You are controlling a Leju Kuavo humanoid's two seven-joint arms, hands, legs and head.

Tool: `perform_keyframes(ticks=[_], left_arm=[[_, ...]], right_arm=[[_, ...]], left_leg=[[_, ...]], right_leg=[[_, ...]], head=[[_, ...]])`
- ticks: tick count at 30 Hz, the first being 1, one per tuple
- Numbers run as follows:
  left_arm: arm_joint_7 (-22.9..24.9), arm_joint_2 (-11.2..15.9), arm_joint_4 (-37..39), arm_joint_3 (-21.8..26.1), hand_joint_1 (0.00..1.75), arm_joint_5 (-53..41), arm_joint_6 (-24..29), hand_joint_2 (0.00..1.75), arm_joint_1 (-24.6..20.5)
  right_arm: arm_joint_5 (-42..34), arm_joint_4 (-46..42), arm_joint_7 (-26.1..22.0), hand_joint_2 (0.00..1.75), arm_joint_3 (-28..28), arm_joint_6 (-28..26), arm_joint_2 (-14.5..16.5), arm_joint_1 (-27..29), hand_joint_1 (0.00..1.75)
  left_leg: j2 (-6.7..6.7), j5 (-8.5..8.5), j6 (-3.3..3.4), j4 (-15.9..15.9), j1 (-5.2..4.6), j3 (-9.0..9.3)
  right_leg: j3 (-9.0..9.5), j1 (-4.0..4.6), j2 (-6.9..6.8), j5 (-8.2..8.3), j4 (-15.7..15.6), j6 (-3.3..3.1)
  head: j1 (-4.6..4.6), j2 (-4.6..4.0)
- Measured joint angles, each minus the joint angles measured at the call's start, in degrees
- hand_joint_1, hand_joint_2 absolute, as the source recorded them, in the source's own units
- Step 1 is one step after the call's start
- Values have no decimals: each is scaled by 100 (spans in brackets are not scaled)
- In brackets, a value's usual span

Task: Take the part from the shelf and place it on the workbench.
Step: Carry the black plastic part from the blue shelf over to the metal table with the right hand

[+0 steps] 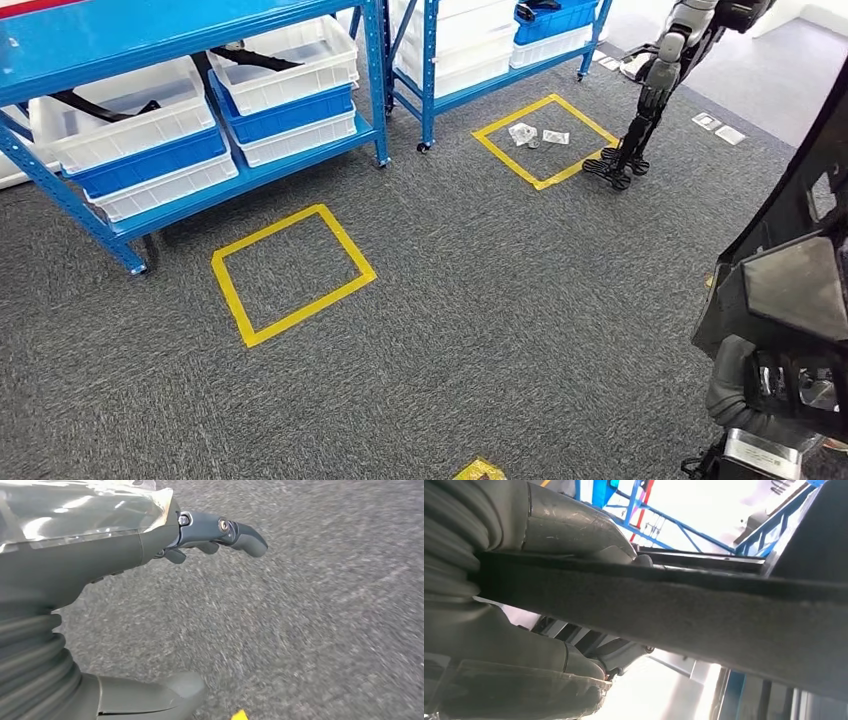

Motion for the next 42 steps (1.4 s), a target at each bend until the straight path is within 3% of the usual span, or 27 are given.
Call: perform_keyframes(ticks=[1,3,5,7,8,9,11,12,14,16,17,19,21,23,24,25,27,28,30,32,33,34,36,38,39,40,42], left_arm=[[-4,-2,0,1,0,3,5,175,1],[-13,-5,-1,3,0,7,12,175,0],[-17,-8,-1,3,0,7,18,175,8],[-17,-9,0,4,0,7,22,175,24],[-17,-9,0,4,0,7,24,175,28],[-17,-9,0,4,0,7,24,175,29],[-17,-13,-1,4,0,7,25,175,27],[-17,-14,-1,4,0,7,26,175,27],[-17,-9,-2,4,0,7,35,175,25],[-16,-5,-2,4,0,8,44,175,22],[-16,-5,-2,4,0,9,47,175,19],[-17,-6,-2,4,0,17,53,175,20],[-17,-7,-2,5,0,37,57,175,30],[-16,-9,-2,6,0,52,59,175,42],[-15,-10,-2,7,0,54,60,175,46],[-13,-10,-2,7,0,55,61,175,48],[-9,4,-2,9,0,55,62,175,51],[-7,13,-2,10,0,55,62,175,53],[-4,30,-2,14,0,62,62,175,58],[-8,26,-2,19,0,74,65,175,61],[-14,24,-3,22,0,81,67,175,61],[-23,20,-3,25,0,86,72,175,61],[-47,5,-4,37,0,111,87,175,74],[-66,-12,-4,58,0,157,107,175,106],[-71,-18,-4,69,0,178,116,175,121],[-71,-22,-4,79,0,192,121,175,129],[-61,-21,-6,104,0,199,127,175,137]], right_arm=[[-9,-1,-1,175,3,-1,-2,12,171],[-34,-2,-2,175,5,-1,-11,29,171],[-58,-3,-6,175,13,-1,-23,29,171],[-83,-2,-9,175,24,-1,-32,38,171],[-95,-1,-9,175,27,0,-33,47,171],[-109,0,-9,175,29,0,-34,54,171],[-134,0,-9,175,33,0,-36,56,171],[-145,-1,-9,175,35,-1,-38,52,171],[-163,-1,-8,175,39,-1,-38,50,171],[-172,-2,-8,175,40,-1,-39,57,171],[-177,-2,-8,175,40,-1,-41,60,171],[-188,-3,-8,175,39,-1,-40,51,171],[-195,-2,-8,175,43,-1,-35,38,171],[-186,1,-4,175,48,0,-29,35,171],[-179,2,0,175,48,0,-26,35,171],[-168,2,4,175,48,0,-23,34,171],[-156,2,8,175,48,-1,-18,30,171],[-163,2,8,175,48,-1,-18,23,171],[-197,2,6,175,49,1,-20,15,171],[-228,2,-1,175,48,1,-24,19,171],[-234,2,-5,175,45,0,-27,24,171],[-237,2,-10,175,42,-1,-33,22,171],[-241,3,-20,175,41,-1,-37,23,171],[-250,8,-29,175,50,-1,-32,41,171],[-256,10,-32,175,54,-1,-28,54,171],[-263,13,-34,175,57,-1,-27,62,171],[-291,16,-45,175,63,0,-27,65,171]], left_leg=[[81,26,41,-13,-6,-7],[235,83,137,-62,-5,-14],[405,110,194,-87,-13,-32],[581,114,206,-86,-32,-56],[663,115,207,-85,-38,-62],[741,114,205,-84,-39,-61],[873,108,188,-80,-46,-43],[927,97,164,-75,-63,-31],[1014,85,103,-66,-100,-13],[1089,83,41,-70,-100,0],[1041,49,3,-42,-84,-7],[778,-206,-56,288,-53,-140],[523,-625,-70,1063,-42,-486],[467,-791,-63,1625,-40,-758],[459,-701,-52,1598,-39,-750],[441,-514,-34,1343,-37,-630],[221,-112,32,536,-32,-245],[105,2,58,217,-33,-101],[-2,39,99,-22,-62,-5],[137,81,134,-76,-75,2],[204,114,156,-123,-67,18],[283,148,178,-171,-52,33],[448,177,203,-214,-51,43],[625,176,206,-212,-58,31],[706,172,198,-211,-56,29],[778,164,185,-207,-47,31],[897,125,121,-174,-39,41]], right_leg=[[-42,-11,52,24,-8,45],[-181,0,-108,-48,159,71],[-503,17,-430,-349,805,33],[-840,20,-557,-649,1578,31],[-885,17,-576,-694,1735,57],[-785,11,-601,-641,1616,99],[-276,-1,-767,-386,782,178],[-25,9,-880,-269,362,186],[194,42,-997,-163,-26,127],[156,52,-889,-132,-21,47],[144,30,-833,-117,-26,16],[139,-18,-730,-80,-44,-82],[107,-12,-631,-58,-44,-147],[85,10,-504,-45,-39,-163],[83,17,-436,-40,-36,-167],[87,20,-368,-35,-33,-167],[88,27,-242,-26,-21,-156],[74,32,-183,-18,-12,-135],[19,21,-67,13,-6,-64],[-44,4,43,53,-11,14],[-85,16,-7,39,33,33],[-171,36,-116,-32,177,31],[-485,58,-422,-328,825,-11],[-796,41,-550,-571,1504,-8],[-815,19,-578,-572,1573,31],[-706,-9,-618,-488,1396,91],[-245,-61,-832,-231,593,218]], head=[[-2,0],[9,0],[30,0],[41,0],[40,0],[42,0],[42,0],[43,0],[33,0],[21,0],[19,0],[13,0],[10,0],[11,0],[12,0],[12,0],[13,0],[13,0],[14,0],[15,0],[16,0],[31,1],[62,1],[79,0],[79,0],[80,0],[84,1]])
